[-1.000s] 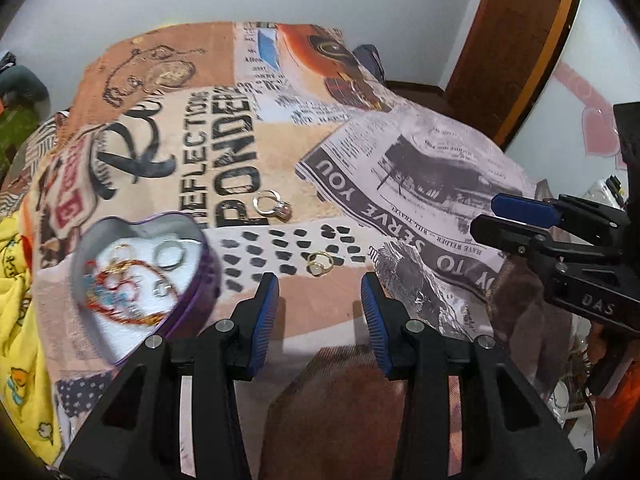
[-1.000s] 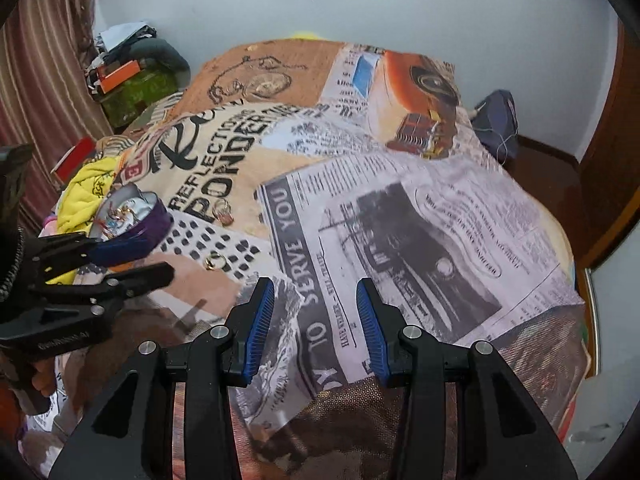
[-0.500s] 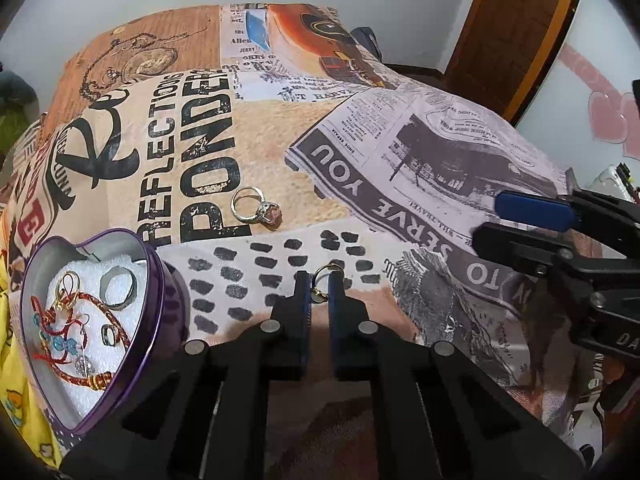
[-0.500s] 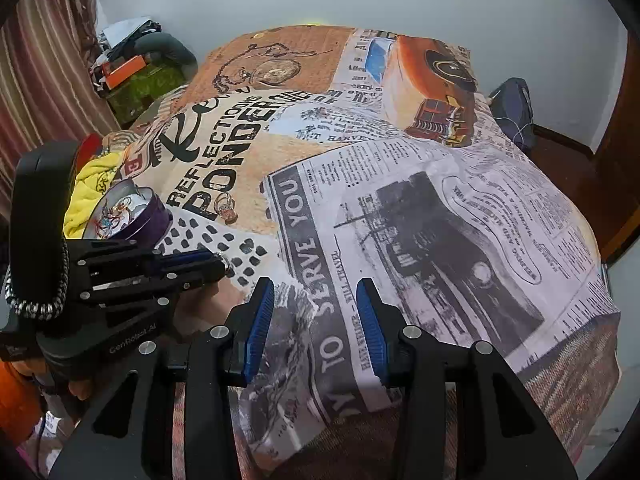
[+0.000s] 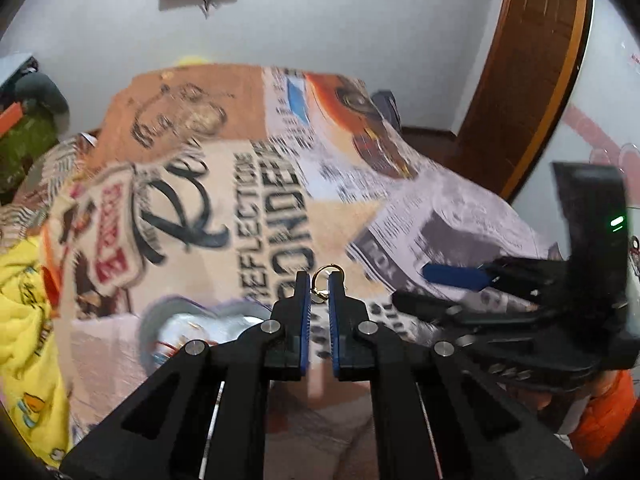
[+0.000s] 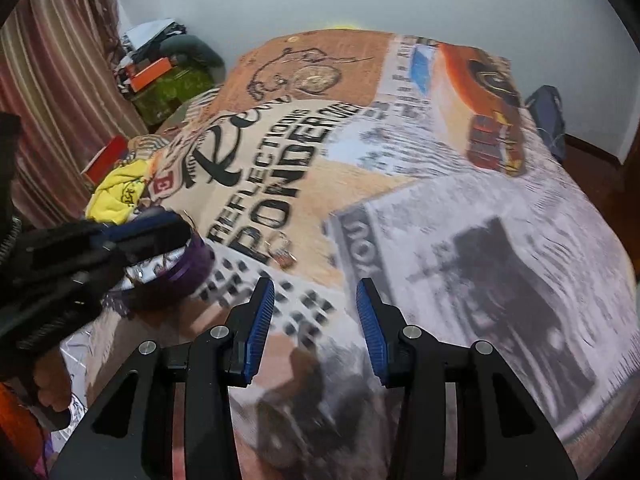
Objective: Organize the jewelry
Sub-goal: 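Grasp the remaining gold earring with the left tool while the right grasps the pink-stone silver ring, then carry the earring and ring over the heart tin and open both tools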
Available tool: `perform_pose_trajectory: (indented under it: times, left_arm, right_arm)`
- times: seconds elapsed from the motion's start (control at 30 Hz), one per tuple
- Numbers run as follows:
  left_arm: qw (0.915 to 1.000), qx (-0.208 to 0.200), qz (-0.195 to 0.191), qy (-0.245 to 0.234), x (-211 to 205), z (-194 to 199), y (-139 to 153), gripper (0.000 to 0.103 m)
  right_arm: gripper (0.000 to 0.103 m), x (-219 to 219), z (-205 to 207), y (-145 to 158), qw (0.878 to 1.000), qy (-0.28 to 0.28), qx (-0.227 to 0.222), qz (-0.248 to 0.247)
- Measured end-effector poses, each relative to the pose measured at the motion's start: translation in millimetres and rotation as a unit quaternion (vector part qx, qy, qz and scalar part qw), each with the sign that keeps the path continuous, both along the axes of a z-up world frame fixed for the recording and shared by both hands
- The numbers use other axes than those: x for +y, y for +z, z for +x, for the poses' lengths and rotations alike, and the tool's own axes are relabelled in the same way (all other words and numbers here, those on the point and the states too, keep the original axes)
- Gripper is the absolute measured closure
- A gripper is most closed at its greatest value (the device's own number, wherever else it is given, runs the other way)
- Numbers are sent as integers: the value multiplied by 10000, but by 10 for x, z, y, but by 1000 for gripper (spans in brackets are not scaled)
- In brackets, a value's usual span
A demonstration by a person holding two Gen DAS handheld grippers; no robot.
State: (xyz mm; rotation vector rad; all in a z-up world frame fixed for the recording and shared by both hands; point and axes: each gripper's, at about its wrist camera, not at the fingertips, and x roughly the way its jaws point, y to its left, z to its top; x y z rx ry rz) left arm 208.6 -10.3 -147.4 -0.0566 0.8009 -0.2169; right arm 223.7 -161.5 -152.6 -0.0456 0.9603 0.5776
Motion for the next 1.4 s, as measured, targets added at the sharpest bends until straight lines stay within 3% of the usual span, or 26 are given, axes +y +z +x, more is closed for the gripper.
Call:
perform_pose_trajectory:
  times: [0.23, 0.4, 0.63, 1.2, 1.4]
  left_arm:
    - [9999, -44, -4, 116, 149, 60, -51, 96]
    - [9998, 38, -124, 158, 247, 83, -145, 96]
    - [9996, 5, -175, 207, 285, 42, -111, 96]
    - [9976, -524, -150, 423, 440, -399, 420, 96]
    - [9966, -568, -150, 571, 631, -529, 490, 96]
  right_arm:
    - [64, 348, 176, -188, 9996, 237, 137, -111]
    - [87, 483, 235, -328, 9987, 331, 303, -255]
    - [92, 447, 194, -288, 9991, 256, 171, -299]
    - [92, 391, -214, 577, 9972, 180, -714, 97]
    - [92, 503, -326, 747, 9951, 264, -913, 260]
